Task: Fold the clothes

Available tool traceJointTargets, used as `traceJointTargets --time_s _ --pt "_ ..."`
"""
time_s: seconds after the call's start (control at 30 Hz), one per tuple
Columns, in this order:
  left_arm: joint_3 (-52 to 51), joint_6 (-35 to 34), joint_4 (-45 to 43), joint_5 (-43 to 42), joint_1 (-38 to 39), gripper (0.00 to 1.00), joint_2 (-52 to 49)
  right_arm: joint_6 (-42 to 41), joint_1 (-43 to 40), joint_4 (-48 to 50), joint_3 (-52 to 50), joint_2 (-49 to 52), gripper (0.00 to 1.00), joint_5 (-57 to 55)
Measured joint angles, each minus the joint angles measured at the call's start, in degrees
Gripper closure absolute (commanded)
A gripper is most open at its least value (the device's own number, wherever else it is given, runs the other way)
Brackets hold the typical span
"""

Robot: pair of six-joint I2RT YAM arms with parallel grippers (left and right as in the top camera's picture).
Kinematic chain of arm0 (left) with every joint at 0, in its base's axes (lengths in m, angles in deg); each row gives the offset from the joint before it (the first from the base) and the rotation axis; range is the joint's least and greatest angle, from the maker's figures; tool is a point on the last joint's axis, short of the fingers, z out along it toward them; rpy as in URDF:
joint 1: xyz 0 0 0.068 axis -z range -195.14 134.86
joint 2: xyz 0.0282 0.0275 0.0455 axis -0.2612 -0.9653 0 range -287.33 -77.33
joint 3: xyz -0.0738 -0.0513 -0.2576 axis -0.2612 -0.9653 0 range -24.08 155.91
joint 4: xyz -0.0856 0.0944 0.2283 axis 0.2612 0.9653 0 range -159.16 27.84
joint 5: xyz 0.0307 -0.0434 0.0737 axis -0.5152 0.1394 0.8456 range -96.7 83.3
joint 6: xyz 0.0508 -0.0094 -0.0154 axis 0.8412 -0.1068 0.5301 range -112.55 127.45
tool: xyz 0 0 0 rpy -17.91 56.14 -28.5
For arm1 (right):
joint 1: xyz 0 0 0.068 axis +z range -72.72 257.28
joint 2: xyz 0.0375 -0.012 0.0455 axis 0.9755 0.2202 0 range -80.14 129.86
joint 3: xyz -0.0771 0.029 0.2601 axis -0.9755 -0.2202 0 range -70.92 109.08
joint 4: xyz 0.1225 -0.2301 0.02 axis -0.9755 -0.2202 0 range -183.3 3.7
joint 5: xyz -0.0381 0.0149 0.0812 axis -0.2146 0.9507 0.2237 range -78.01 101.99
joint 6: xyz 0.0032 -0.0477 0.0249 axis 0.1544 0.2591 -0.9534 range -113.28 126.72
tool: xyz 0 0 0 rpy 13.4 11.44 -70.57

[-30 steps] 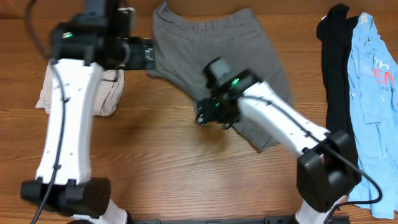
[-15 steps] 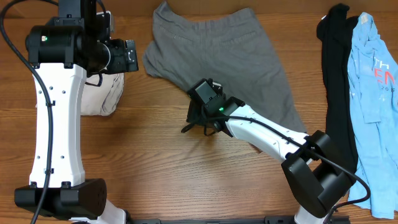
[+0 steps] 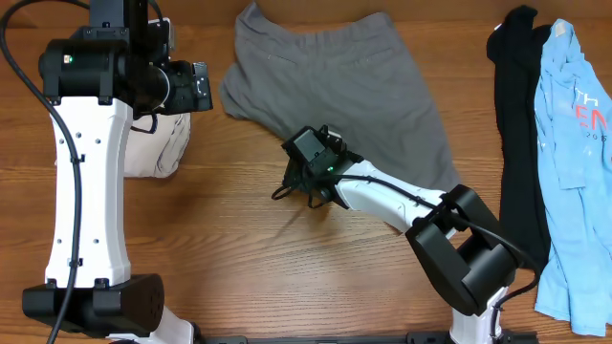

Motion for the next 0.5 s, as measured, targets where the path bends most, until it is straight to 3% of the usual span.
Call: traceJointTargets --time_s 0.1,0.17,0.3,0.37,0.5 --pt "0.0 0.0 0.0 0.0 0.0 0.08 0.0 -0.5 0.0 2.0 0.4 0.9 0.35 -1.4" --pt "0.0 0.0 0.0 0.0 0.0 0.08 0.0 -1.2 0.0 2.4 0.7 1.2 0.45 -2.3" --pt "0.0 0.0 0.0 0.0 0.0 0.08 0.0 -3.4 0.1 3.2 0.7 1.8 0.71 -5.3" --pt "0.0 0.0 0.0 0.0 0.0 0.08 0.0 -4.1 0.2 2.9 0.7 2.1 0.95 -6.1" --pt "0.0 0.0 0.0 0.0 0.0 0.08 0.0 -5.1 0.2 0.5 0.8 2.3 0.96 -7.3"
